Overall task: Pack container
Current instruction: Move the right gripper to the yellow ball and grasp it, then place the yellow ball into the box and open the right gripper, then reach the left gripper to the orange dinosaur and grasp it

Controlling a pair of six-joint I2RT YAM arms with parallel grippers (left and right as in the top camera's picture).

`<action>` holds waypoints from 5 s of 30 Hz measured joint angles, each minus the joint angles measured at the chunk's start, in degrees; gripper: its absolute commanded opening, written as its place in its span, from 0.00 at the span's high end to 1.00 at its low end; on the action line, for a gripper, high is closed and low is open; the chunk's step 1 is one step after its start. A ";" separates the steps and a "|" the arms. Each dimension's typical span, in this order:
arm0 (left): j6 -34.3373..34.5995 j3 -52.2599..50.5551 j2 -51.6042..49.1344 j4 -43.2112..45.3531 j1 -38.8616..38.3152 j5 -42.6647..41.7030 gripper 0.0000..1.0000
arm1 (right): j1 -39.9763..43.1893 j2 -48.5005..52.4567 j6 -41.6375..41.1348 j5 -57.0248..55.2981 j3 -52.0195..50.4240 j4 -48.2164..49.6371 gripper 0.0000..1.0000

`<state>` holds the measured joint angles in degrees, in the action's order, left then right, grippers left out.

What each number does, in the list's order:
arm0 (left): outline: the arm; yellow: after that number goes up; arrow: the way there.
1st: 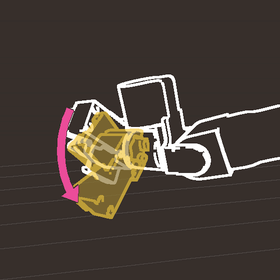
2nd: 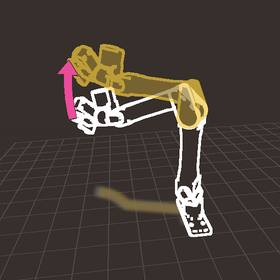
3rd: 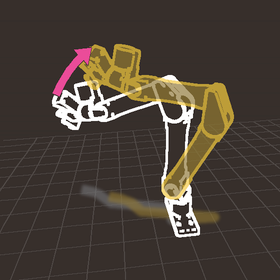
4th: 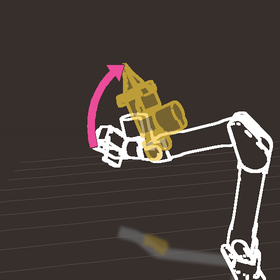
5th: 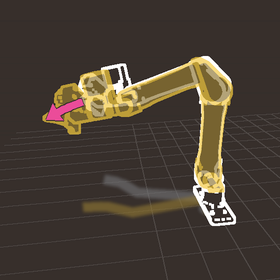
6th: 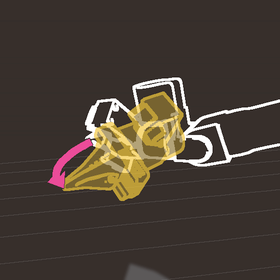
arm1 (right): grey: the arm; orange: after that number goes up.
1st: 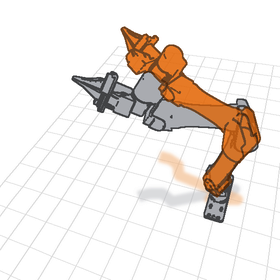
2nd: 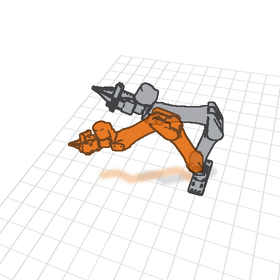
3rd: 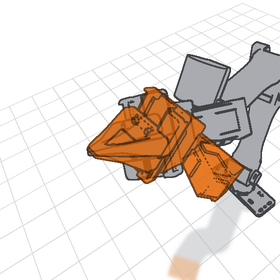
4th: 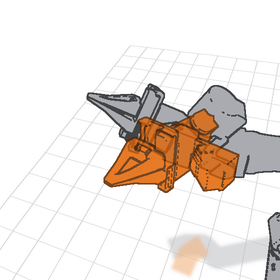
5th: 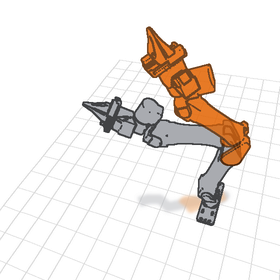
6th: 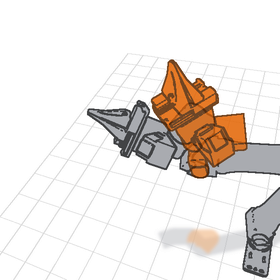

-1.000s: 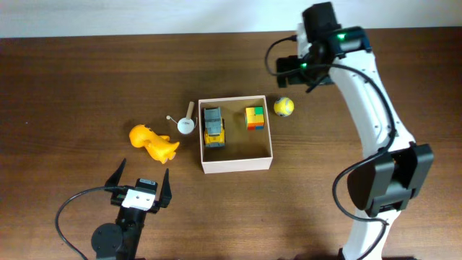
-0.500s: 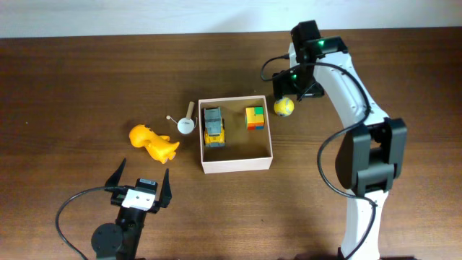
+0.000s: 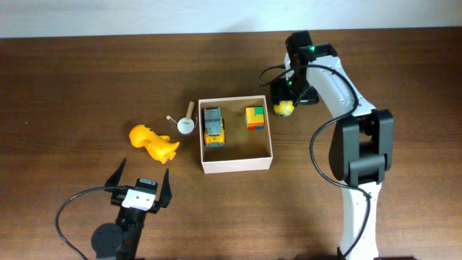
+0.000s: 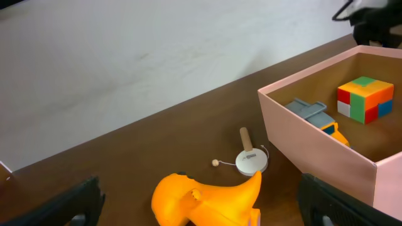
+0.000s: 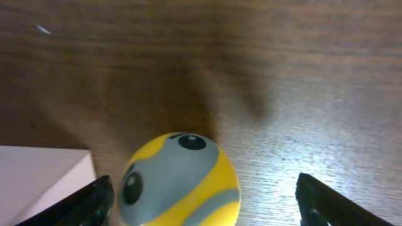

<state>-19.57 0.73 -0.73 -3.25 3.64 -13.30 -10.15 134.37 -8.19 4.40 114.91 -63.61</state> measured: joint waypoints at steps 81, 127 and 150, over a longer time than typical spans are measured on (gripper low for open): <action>-0.02 0.02 0.02 0.00 0.00 0.02 0.01 | -17.31 1.25 15.61 9.31 14.10 -17.62 0.20; 2.91 3.72 -1.99 3.63 0.00 0.83 0.01 | 25.40 0.85 -12.81 -3.23 23.39 -24.15 0.01; 9.29 80.72 -84.59 -57.33 0.09 -9.29 0.01 | 25.38 0.85 -12.83 -2.56 23.06 -24.11 0.01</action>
<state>-10.28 81.45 -85.32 -60.58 3.73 -22.59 15.22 135.22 -21.02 1.85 137.97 -87.72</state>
